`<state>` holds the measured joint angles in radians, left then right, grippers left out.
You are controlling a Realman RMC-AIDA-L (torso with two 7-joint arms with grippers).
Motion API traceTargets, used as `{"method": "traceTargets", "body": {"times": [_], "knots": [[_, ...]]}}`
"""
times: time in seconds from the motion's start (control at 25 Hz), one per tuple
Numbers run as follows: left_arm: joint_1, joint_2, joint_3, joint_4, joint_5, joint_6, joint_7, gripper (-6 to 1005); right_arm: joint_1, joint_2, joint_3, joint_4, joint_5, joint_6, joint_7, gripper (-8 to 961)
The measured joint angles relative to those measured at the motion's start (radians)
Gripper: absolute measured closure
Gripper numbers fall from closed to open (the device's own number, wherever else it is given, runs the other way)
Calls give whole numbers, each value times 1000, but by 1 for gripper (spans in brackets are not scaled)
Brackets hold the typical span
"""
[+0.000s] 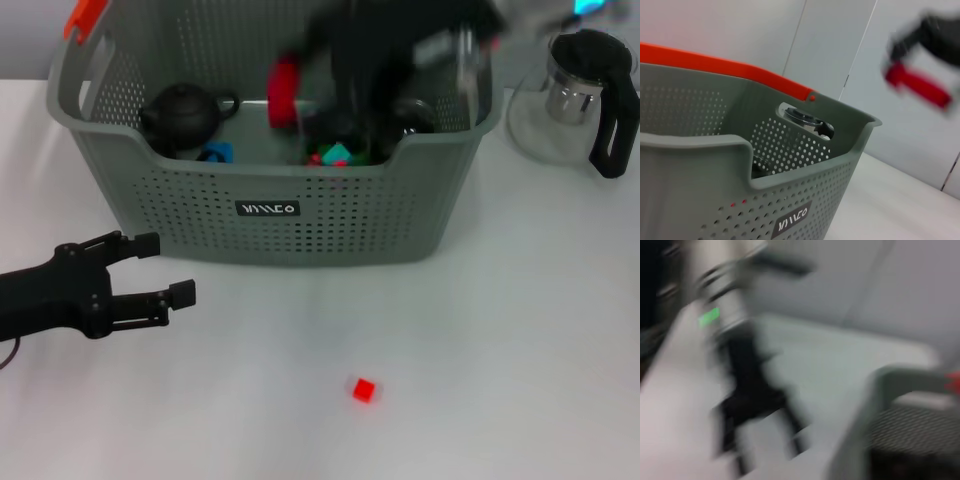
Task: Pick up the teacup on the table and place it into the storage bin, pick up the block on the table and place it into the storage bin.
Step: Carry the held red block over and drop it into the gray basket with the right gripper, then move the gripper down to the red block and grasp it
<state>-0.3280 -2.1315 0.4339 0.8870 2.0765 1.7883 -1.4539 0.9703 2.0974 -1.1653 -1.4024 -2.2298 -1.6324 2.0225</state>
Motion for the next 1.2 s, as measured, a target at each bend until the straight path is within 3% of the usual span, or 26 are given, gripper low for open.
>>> {"method": "traceTargets", "body": {"times": [0.08, 0.28, 0.6, 0.76, 0.88, 0.96, 1.2], "knots": [[-2, -1, 2, -2, 3, -1, 0, 37, 11, 0, 51, 16, -1, 89, 37, 253], [-13, 0, 7, -21, 7, -1, 0, 36, 13, -7, 69, 158, -26, 348, 116, 254], [-18, -1, 8, -22, 7, 9, -5, 36, 54, -12, 55, 366, -86, 520, 78, 253], [-26, -1, 8, -22, 7, 9, -6, 36, 53, -3, 39, 362, -114, 553, 63, 252], [-33, 2, 7, -22, 7, 10, -11, 36, 34, -3, 29, 313, -110, 542, 49, 74], [-37, 3, 7, -21, 7, 10, -17, 36, 12, -3, 31, 259, -97, 517, 45, 53], [-41, 6, 10, -17, 8, 15, -16, 37, -80, -13, 39, 38, 18, 264, 43, 12]]}}
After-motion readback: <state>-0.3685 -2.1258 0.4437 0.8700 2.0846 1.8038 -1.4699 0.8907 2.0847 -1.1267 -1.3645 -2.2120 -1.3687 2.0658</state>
